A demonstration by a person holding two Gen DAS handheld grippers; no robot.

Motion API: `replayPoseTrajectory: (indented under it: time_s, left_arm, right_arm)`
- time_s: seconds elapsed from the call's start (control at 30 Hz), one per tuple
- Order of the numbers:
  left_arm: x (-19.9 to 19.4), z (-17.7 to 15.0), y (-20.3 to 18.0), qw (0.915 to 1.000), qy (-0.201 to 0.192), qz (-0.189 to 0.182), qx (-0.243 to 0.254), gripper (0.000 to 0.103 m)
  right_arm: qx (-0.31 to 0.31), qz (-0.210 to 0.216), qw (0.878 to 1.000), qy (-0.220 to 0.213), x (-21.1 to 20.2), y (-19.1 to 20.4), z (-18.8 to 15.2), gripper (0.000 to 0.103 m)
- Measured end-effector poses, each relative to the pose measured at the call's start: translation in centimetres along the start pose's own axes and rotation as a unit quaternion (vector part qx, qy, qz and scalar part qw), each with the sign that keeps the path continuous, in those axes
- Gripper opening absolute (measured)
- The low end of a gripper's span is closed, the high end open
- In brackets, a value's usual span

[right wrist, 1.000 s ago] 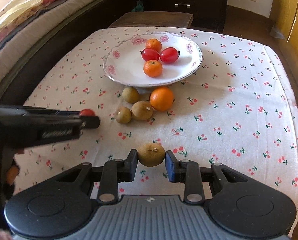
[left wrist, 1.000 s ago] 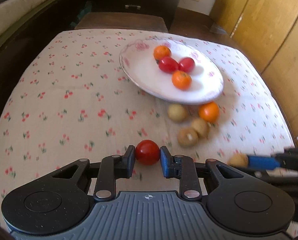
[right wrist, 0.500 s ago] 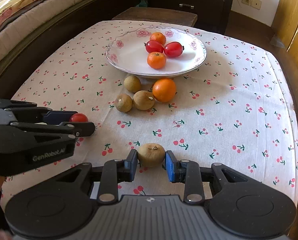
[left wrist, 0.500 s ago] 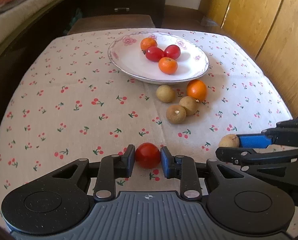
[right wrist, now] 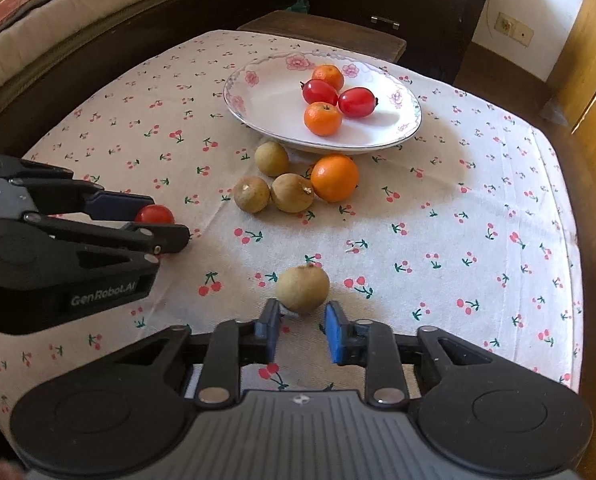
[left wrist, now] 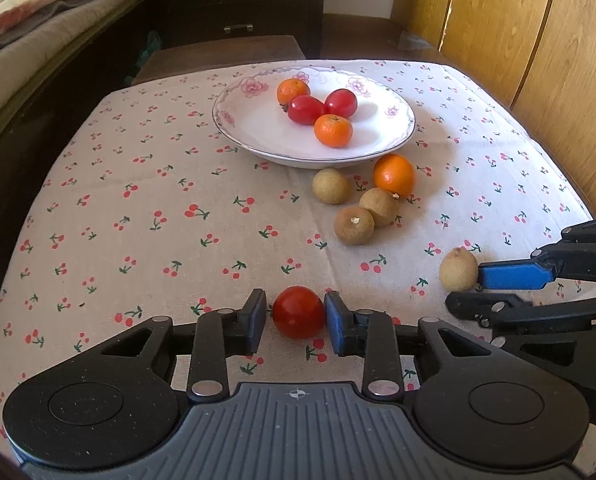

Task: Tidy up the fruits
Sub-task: 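Carry the held tomato and kiwi over the white plate with both tools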

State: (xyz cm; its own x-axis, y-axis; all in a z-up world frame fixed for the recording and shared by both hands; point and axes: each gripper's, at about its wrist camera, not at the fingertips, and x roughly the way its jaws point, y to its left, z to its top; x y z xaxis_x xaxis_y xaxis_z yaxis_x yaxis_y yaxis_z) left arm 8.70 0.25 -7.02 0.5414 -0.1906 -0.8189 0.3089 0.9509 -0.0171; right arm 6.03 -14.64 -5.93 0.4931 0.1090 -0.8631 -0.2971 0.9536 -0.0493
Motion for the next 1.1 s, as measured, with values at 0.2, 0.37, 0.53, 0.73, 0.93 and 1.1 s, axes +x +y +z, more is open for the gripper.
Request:
replayPoseTrajectory:
  time_s: [0.2, 0.37, 0.53, 0.73, 0.93, 1.1]
  left_arm:
    - [-0.2, -0.1, -0.1, 1.0, 0.0, 0.002, 0.0, 0.035]
    - [-0.3, 0.0, 0.1, 1.0, 0.002, -0.001, -0.004, 0.035]
    - [-0.4, 0.1, 0.3, 0.9998, 0.003, -0.007, -0.016, 0.035]
    - [-0.6, 0.4, 0.7, 0.9992, 0.0, -0.021, -0.034, 0.035]
    - [-0.8, 0.8, 1.0, 0.9982, -0.003, -0.035, -0.048, 0.035]
    - [-0.7, 0.8, 1.2, 0.9979, -0.001, -0.038, -0.053, 0.035]
  right_arm:
    - [-0.013, -0.011, 1.0, -0.005, -0.2, 0.4, -0.1, 0.011]
    - [-0.006, -0.002, 1.0, -0.013, -0.7, 0.2, 0.0, 0.008]
    - [0.036, 0.029, 0.999, -0.016, -1.2, -1.2, 0.1, 0.008]
    - [0.09, 0.057, 0.994, -0.026, -1.8, -3.2, 0.3, 0.008]
    - [0.118, 0.067, 0.99, -0.03, -2.0, -4.4, 0.5, 0.008]
    - [0.127, 0.087, 0.987, -0.034, -1.7, -4.7, 0.7, 0.009]
